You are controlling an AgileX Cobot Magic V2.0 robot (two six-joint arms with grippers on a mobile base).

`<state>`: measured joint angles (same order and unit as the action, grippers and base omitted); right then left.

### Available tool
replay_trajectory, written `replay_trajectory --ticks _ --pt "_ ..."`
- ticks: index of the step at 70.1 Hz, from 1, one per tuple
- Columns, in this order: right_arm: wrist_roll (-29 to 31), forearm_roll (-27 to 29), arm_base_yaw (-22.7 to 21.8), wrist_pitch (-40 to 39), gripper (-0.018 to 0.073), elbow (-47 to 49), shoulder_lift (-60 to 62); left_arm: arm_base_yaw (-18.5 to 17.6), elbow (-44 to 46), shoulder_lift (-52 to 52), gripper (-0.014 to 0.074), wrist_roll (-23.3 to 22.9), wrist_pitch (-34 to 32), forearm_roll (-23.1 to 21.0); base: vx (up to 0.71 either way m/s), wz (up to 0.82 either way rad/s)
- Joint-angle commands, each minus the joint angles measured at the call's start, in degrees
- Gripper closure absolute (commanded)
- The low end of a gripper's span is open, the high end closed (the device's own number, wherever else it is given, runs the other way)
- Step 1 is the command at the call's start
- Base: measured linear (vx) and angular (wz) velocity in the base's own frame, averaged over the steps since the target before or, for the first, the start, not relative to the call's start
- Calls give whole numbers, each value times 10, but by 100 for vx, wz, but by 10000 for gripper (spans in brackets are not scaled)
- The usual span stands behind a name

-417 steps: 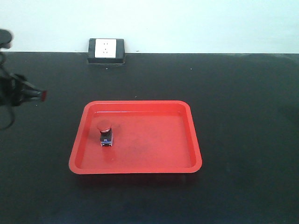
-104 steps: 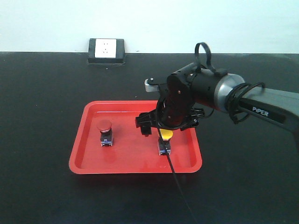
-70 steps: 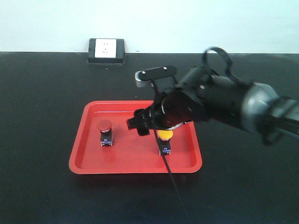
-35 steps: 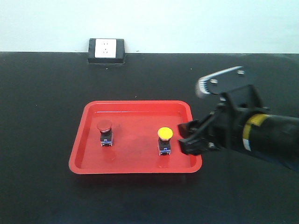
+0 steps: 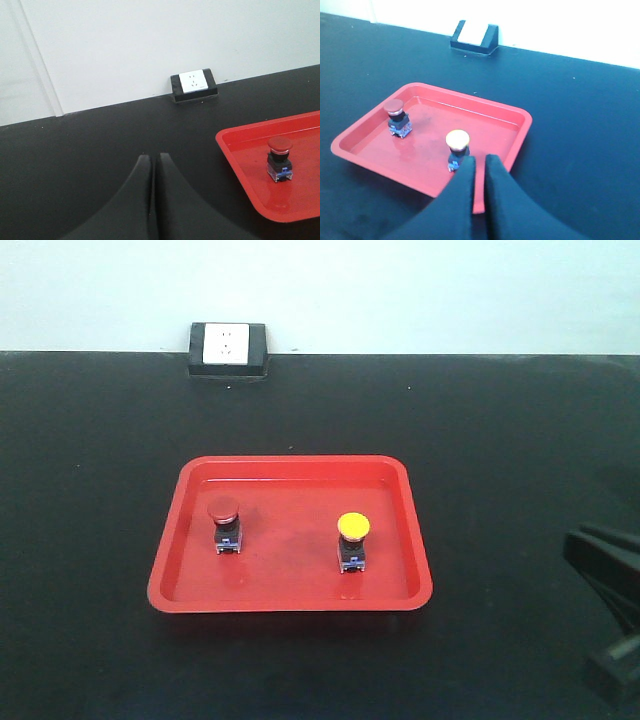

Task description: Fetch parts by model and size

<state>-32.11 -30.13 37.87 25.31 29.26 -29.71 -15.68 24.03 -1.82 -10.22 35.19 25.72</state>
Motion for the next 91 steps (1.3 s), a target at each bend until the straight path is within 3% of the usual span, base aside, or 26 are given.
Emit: replay_trajectory --ticks 1,17,83,91 --pt "2 -13 -2 -28 570 -15 37 -1 15 -9 603 0 -43 8 0 0" --pt "2 -14 -2 -28 568 -59 102 -1 15 -9 603 0 -43 8 0 0" --pt "2 -15 -2 -15 568 -60 102 -1 15 -9 603 0 -33 8 0 0" --pt "2 -15 -2 -15 568 -60 102 -1 15 -9 603 0 -57 -7 0 0"
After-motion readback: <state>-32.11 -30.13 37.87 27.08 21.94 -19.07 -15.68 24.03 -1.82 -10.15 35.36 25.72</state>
